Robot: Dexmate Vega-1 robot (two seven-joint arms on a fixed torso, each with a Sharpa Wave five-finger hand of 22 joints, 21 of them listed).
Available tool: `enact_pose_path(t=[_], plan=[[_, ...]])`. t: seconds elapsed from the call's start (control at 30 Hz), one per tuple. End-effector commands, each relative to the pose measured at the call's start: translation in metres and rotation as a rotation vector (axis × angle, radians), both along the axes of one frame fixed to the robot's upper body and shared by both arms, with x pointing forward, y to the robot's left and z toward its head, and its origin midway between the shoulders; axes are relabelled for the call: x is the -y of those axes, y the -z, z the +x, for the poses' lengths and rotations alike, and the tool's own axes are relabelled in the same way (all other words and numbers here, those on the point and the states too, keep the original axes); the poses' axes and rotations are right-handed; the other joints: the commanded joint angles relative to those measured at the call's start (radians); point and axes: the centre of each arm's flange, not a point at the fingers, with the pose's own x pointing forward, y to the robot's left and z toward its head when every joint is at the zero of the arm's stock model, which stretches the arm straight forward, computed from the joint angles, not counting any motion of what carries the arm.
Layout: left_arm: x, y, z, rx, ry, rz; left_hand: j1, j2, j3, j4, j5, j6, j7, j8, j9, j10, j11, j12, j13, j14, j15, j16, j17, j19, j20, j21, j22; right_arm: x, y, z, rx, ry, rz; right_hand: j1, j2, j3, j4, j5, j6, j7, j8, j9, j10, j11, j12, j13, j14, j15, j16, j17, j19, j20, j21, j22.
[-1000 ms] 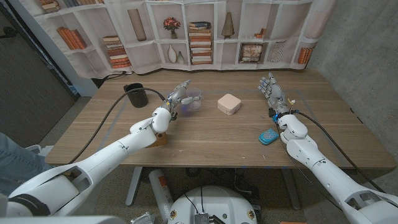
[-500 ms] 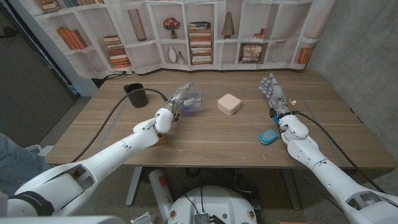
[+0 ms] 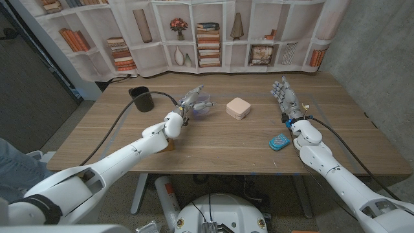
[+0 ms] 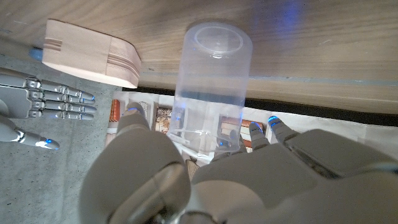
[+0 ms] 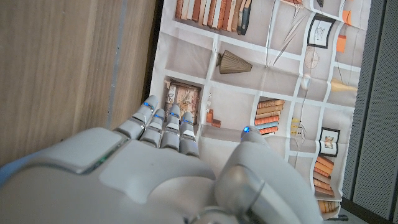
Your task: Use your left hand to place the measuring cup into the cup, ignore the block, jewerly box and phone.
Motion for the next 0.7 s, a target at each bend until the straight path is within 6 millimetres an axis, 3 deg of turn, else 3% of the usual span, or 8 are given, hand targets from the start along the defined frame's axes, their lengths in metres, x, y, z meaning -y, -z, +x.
enact_pose_path(t=[0.03, 0.33, 0.43, 0.5, 0.67, 0.7], plan=[[0.0059, 0.0005, 0.0009, 0.003, -0.010, 0.009, 0.016, 0.004, 0.002, -0.007, 0.010, -0.023, 0.000, 0.009, 0.006, 0.006, 0.002, 0.006, 0.002, 0.012, -0.001, 0.006, 0.001, 0.005, -0.003, 0.007, 0.003, 0.0043, 0.0042, 0.0009, -0.002, -0.006, 0.013, 0.004, 0.005, 0.003, -0.008, -0.004, 0.009, -0.002, -0.004, 0.005, 0.009, -0.003, 0.002, 0.004, 0.008, 0.002, 0.000, 0.003, 0.011, -0.009, -0.008, 0.001], [0.0095, 0.0045, 0.0006, 0.007, -0.017, 0.014, 0.063, 0.032, 0.012, -0.022, 0.024, 0.052, -0.013, 0.031, 0.006, 0.069, -0.026, 0.027, 0.003, 0.059, -0.023, 0.017, 0.002, 0.052, -0.003, 0.020, 0.004, 0.0056, 0.0080, 0.0038, -0.009, -0.013, 0.015, 0.004, 0.006, 0.003, -0.009, -0.004, 0.010, -0.003, -0.003, 0.006, 0.010, -0.001, 0.002, 0.004, 0.009, 0.002, 0.000, 0.004, 0.012, -0.009, -0.011, 0.001], [0.0102, 0.0044, 0.0001, 0.014, -0.019, 0.016, 0.092, 0.048, 0.018, -0.031, 0.029, 0.123, -0.018, 0.050, 0.005, 0.120, -0.040, 0.041, 0.003, 0.099, -0.043, 0.025, 0.003, 0.082, -0.011, 0.026, 0.005, 0.0062, 0.0095, 0.0040, -0.012, -0.013, 0.016, 0.004, 0.007, 0.002, -0.009, -0.005, 0.010, -0.003, -0.004, 0.006, 0.010, -0.003, 0.002, 0.004, 0.009, 0.001, 0.000, 0.004, 0.012, -0.009, -0.012, 0.002], [0.0104, 0.0040, -0.0002, 0.014, -0.017, 0.014, 0.110, 0.057, 0.020, -0.036, 0.032, 0.168, -0.033, 0.059, 0.005, 0.160, -0.061, 0.051, 0.004, 0.126, -0.051, 0.028, 0.003, 0.099, -0.016, 0.030, 0.006, 0.0067, 0.0105, 0.0043, -0.013, -0.013, 0.017, 0.004, 0.007, 0.002, -0.009, -0.005, 0.011, -0.002, -0.003, 0.006, 0.011, -0.002, 0.003, 0.004, 0.010, 0.002, 0.001, 0.004, 0.013, -0.009, -0.012, 0.002], [0.0110, 0.0028, -0.0002, 0.018, -0.010, 0.015, 0.130, 0.066, 0.017, -0.040, 0.034, 0.277, -0.063, 0.086, 0.005, 0.248, -0.082, 0.072, 0.005, 0.206, -0.083, 0.046, 0.004, 0.130, -0.028, 0.035, 0.008, 0.0072, 0.0119, 0.0038, -0.014, -0.012, 0.019, 0.003, 0.007, 0.002, -0.009, -0.005, 0.011, -0.002, -0.004, 0.006, 0.012, -0.003, 0.003, 0.004, 0.011, 0.001, 0.001, 0.004, 0.013, -0.008, -0.013, 0.002], [0.0113, 0.0026, -0.0001, 0.020, -0.009, 0.016, 0.138, 0.068, 0.015, -0.042, 0.034, 0.316, -0.068, 0.093, 0.005, 0.290, -0.103, 0.081, 0.005, 0.230, -0.093, 0.048, 0.004, 0.141, -0.037, 0.037, 0.008, 0.0072, 0.0119, 0.0036, -0.014, -0.012, 0.020, 0.003, 0.008, 0.002, -0.009, -0.005, 0.010, -0.003, -0.004, 0.006, 0.012, -0.003, 0.003, 0.004, 0.011, 0.002, 0.001, 0.004, 0.014, -0.008, -0.013, 0.002]])
